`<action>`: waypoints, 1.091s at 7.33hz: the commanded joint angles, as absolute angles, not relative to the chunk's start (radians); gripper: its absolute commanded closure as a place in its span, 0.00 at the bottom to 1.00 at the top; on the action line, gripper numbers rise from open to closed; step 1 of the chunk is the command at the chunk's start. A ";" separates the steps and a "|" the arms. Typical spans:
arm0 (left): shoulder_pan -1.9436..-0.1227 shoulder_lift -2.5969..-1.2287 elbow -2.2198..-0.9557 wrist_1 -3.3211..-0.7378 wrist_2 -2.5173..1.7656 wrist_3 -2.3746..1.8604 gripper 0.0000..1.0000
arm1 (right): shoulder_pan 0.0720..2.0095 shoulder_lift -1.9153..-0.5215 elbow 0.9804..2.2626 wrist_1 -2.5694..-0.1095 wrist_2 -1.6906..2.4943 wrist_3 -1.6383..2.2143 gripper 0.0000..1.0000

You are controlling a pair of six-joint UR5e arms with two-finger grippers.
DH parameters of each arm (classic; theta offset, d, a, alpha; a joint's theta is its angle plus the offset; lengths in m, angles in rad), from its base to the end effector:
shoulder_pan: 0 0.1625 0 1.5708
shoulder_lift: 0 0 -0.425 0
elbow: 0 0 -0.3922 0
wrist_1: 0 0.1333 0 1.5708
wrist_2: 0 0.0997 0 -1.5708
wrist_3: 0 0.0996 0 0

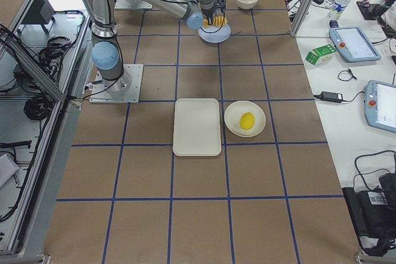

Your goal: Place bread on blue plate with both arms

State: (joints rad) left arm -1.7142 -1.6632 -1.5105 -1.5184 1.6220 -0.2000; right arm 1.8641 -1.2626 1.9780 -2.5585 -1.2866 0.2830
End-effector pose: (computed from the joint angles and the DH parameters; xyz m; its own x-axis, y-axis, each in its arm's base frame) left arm -0.2030 -0.5091 0.4757 -0.9973 -0.0577 -0.0461 -0.0564 0.9980 -0.0300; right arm 0.3124 -0.4767 0.2450 -0.9392 -0.0783 -0.3344 -0.0169 0.9830 -0.1828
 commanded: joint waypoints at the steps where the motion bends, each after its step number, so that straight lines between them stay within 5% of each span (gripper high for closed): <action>1: -1.712 -1.657 -1.514 -1.517 1.624 -0.201 0.00 | 1.867 -1.253 1.983 -2.571 -1.285 0.308 0.35; 2: -1.712 -1.657 -1.517 -1.517 1.624 -0.201 0.00 | 1.867 -1.255 1.980 -2.572 -1.284 0.308 0.00; 8: -1.717 -1.646 -1.526 -1.517 1.628 -0.187 0.00 | 1.830 -1.302 1.792 -2.316 -1.343 0.200 0.00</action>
State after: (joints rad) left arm -1.7161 -1.6465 -1.5251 -1.5172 1.6279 -0.1878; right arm 1.8430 -1.2830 1.8344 -2.4079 -1.3148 0.2579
